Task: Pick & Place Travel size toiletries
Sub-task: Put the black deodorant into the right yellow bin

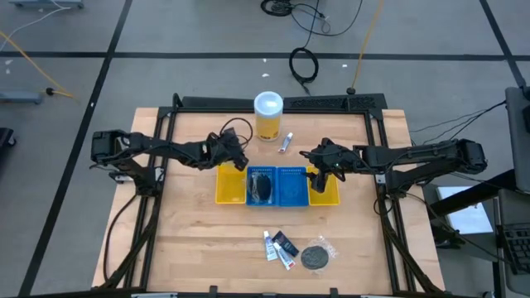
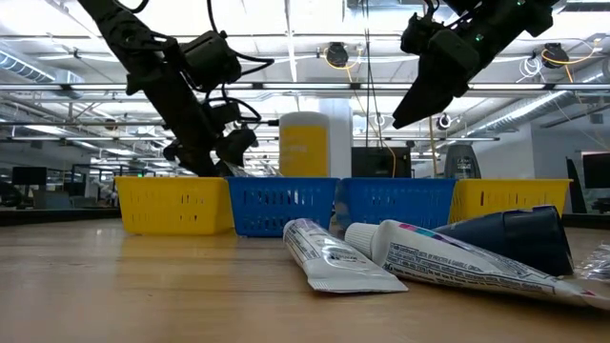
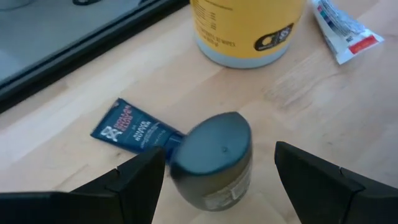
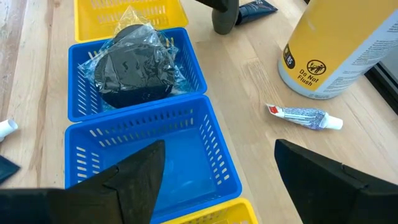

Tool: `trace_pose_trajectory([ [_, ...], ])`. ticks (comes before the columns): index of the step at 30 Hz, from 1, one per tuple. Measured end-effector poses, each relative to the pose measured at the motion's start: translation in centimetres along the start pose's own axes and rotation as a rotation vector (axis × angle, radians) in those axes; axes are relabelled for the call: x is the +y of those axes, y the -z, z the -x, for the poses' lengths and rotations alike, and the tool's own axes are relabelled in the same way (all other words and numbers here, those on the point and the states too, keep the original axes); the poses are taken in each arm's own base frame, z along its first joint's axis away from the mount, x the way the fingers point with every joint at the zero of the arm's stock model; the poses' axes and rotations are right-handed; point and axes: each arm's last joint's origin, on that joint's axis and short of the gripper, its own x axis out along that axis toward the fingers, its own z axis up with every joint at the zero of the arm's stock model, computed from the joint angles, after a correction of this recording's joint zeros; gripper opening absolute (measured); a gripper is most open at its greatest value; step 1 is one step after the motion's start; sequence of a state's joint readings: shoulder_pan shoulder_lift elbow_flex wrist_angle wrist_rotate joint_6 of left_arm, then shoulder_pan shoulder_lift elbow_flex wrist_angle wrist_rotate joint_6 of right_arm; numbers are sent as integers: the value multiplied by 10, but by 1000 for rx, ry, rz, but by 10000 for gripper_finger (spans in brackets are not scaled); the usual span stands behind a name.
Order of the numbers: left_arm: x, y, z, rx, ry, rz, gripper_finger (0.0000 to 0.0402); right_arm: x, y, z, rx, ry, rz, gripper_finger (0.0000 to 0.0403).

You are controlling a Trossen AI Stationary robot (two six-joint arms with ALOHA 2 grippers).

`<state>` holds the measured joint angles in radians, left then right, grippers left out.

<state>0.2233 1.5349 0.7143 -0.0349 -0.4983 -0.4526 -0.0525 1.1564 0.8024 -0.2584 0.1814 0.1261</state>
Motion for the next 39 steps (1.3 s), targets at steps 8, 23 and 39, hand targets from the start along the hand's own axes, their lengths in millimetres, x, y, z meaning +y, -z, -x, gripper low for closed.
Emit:
trace_pose_trajectory([
  [8,0,0,0,14,23,-3,296,0,0,0,0,0,0,293],
  [23,0,3,-2,31,18,-19,198,0,0,0,0,0,0,293],
  [39,-3,0,-2,20,80,-53,18,0,0,0,0,0,0,293],
])
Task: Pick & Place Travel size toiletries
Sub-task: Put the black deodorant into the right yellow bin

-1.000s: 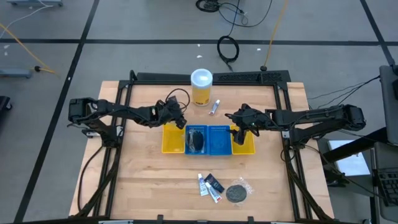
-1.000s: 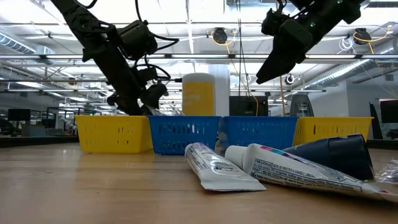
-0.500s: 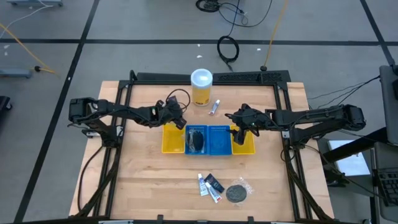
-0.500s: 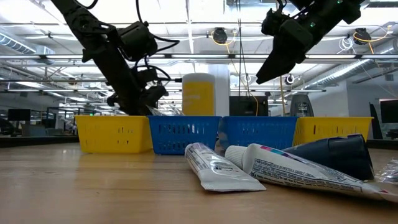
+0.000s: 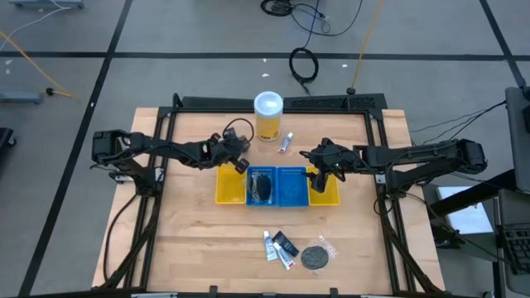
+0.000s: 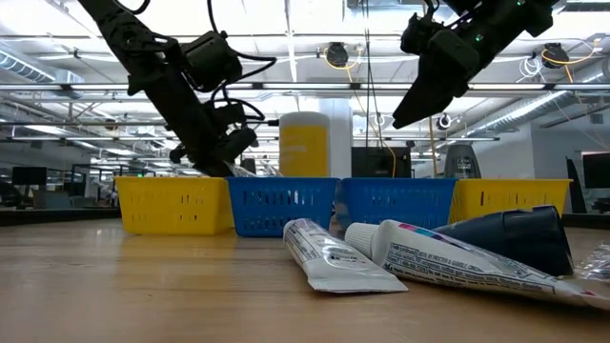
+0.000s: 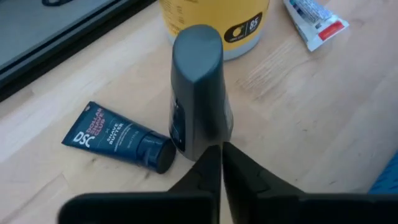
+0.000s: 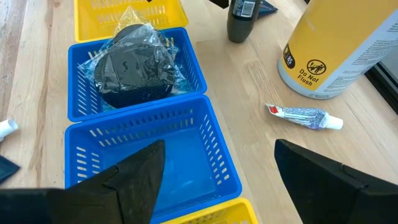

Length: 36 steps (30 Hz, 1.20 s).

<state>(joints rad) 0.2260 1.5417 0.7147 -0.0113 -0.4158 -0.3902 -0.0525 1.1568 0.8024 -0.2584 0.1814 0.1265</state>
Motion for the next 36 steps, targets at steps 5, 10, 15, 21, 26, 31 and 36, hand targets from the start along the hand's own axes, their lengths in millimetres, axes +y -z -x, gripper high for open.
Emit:
trace_pose_trajectory([
  [5,1,1,0,15,-6,24,58,0,0,0,0,0,0,293],
  [10,0,2,0,18,7,36,95,0,0,0,0,0,0,293],
  [15,-1,2,0,25,28,43,142,0,0,0,0,0,0,293],
  [21,-2,-2,0,-14,28,74,196,0,0,0,0,0,0,293],
  [26,-3,-7,1,-62,45,81,225,0,0,0,1,0,0,293],
  [31,-3,-8,1,-77,18,71,234,0,0,0,1,0,0,293],
  [36,-2,-10,1,-108,-12,101,230,0,0,0,1,0,1,293],
])
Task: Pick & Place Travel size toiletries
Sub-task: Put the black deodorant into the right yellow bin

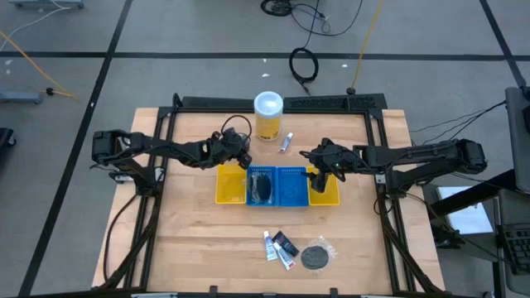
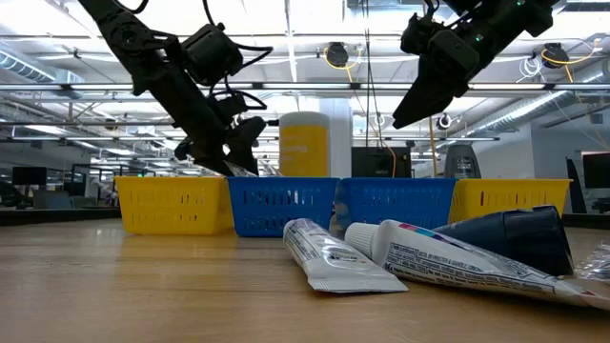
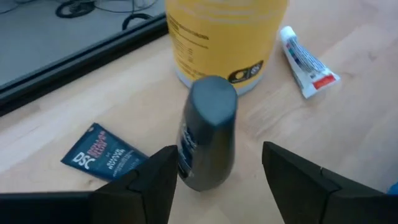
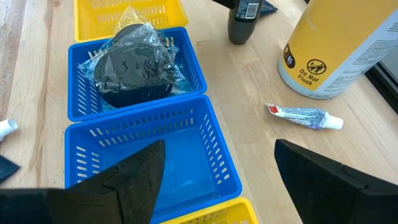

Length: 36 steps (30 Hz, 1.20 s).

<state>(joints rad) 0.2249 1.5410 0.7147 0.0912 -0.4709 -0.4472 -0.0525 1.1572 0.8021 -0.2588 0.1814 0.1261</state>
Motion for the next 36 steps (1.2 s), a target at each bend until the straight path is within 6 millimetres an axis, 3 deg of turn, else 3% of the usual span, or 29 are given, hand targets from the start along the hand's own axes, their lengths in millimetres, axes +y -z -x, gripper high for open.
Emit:
trace_pose_trajectory([
  [15,0,-6,0,-72,-37,39,230,0,0,0,0,0,0,293],
  [36,2,0,-23,-104,-97,51,230,0,0,0,0,0,4,293],
])
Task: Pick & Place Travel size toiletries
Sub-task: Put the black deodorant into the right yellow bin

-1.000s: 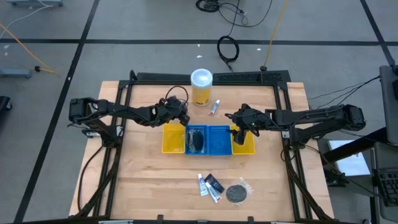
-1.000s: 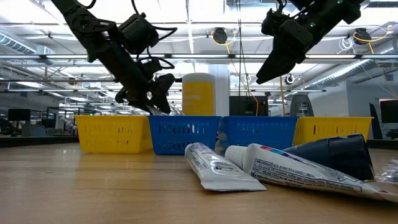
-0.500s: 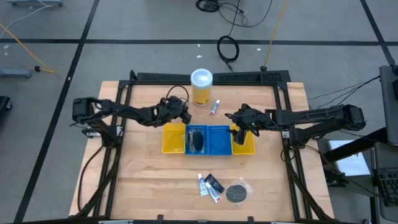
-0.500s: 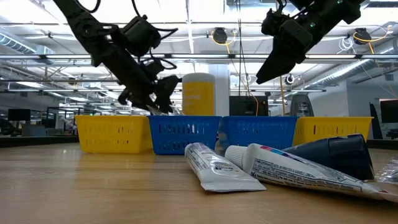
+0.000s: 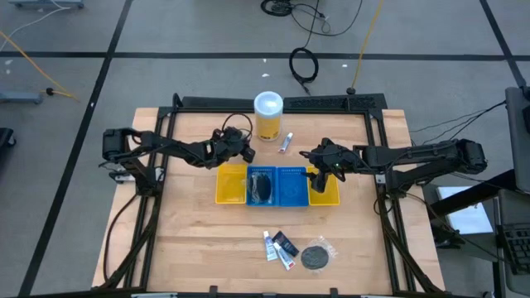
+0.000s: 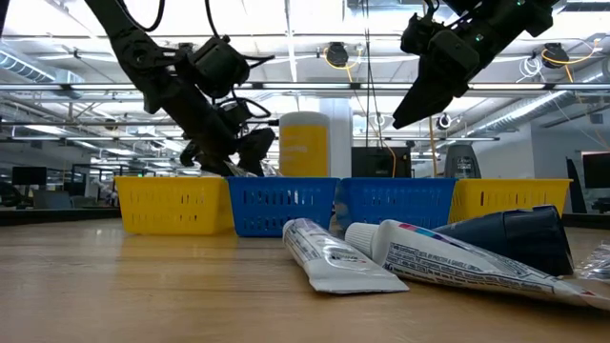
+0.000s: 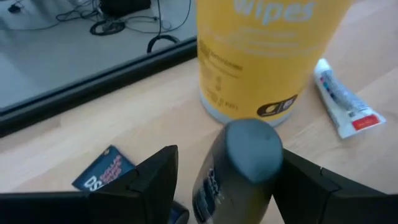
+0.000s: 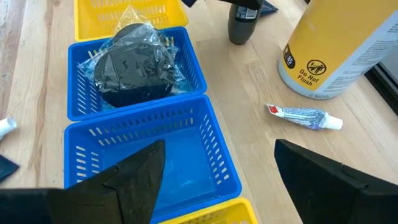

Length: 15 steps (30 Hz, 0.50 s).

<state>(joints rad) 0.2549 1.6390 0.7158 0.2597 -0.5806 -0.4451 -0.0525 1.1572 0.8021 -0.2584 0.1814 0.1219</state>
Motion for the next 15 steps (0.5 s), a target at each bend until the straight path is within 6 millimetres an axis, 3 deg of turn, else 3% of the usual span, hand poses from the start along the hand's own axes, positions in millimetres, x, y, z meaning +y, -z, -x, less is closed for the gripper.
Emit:
trace_pose_trajectory([
  [10,-2,7,-11,-10,-2,-34,228,0,0,0,0,0,4,293],
  [15,-3,7,-11,-10,11,-35,178,0,0,0,0,0,4,293],
])
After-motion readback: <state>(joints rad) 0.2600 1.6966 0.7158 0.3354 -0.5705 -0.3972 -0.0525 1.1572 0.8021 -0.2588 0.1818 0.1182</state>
